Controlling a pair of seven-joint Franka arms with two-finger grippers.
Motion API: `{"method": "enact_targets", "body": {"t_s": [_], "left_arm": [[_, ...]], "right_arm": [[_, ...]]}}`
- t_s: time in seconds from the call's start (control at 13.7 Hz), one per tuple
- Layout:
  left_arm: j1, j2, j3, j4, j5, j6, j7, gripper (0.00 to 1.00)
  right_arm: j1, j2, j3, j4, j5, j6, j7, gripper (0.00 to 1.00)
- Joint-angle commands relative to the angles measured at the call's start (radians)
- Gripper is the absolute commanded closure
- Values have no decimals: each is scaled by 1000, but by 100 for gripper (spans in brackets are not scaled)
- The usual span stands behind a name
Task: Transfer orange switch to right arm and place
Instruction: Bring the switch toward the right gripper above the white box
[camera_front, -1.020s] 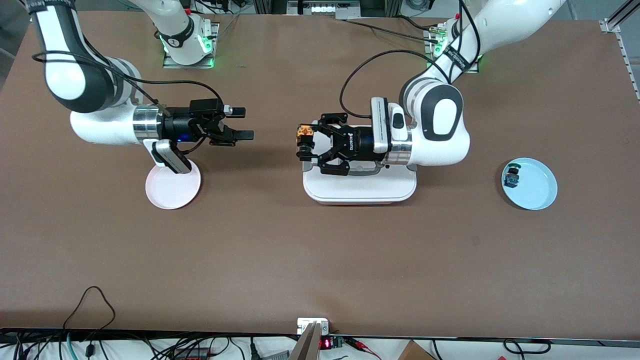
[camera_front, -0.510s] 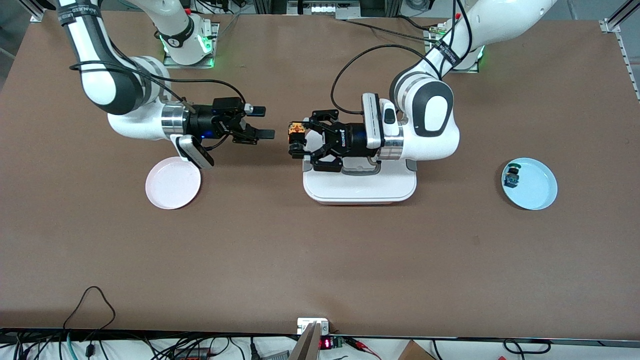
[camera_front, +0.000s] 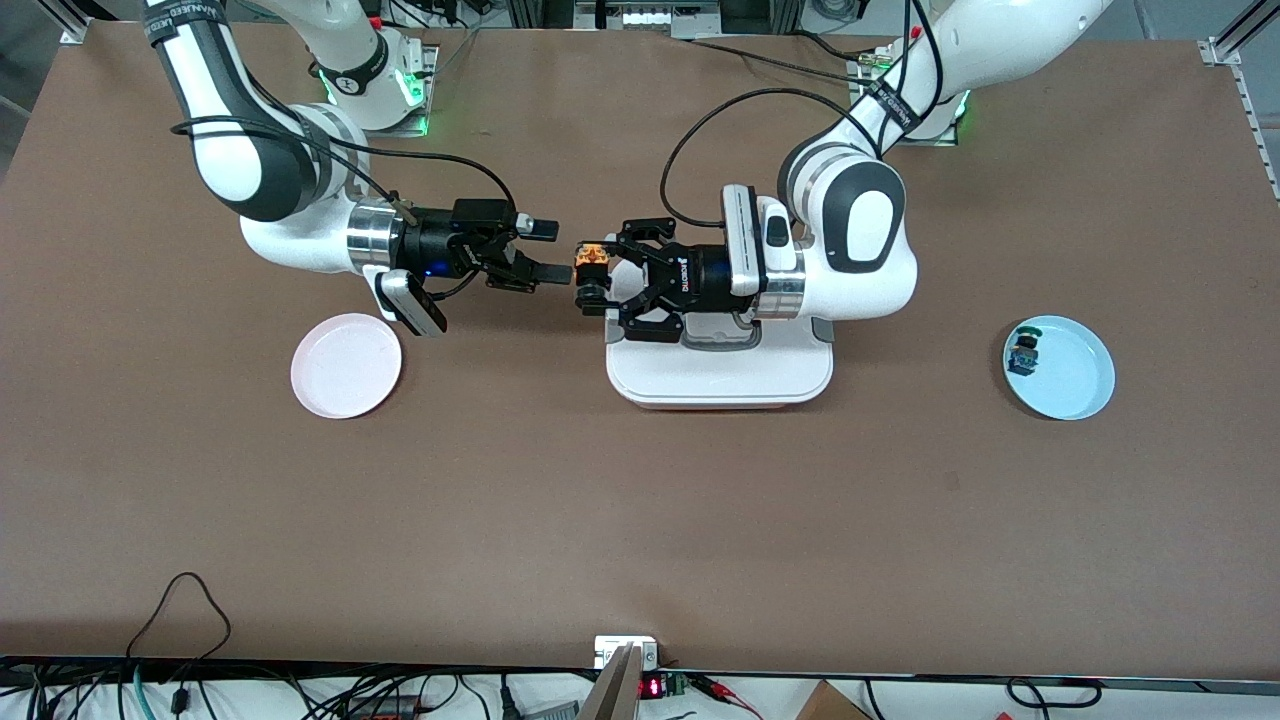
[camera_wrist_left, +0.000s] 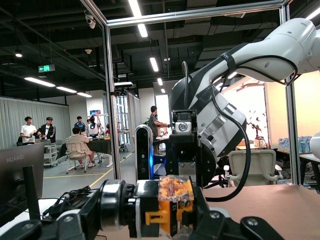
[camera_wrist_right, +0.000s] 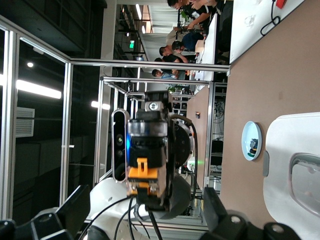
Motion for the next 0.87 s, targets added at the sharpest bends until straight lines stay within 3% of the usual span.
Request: {"method": "enact_targets", "body": {"t_s": [0.0, 0.51, 0.66, 0.8], "left_arm": [[-2, -12, -4, -6, -35, 10, 35, 97], [-6, -12, -7, -7, -35, 20, 26, 97], [-15, -12, -7, -6, -35, 20, 26, 97], [-15, -12, -9, -6, -35, 20, 24, 97]], "right_arm": [[29, 15, -3, 58, 17, 60, 55, 1], [63, 53, -3, 130, 17, 131, 82, 9], [71, 55, -3, 138, 18, 134, 82, 21], [72, 58, -3, 145, 17, 134, 83, 43]]}}
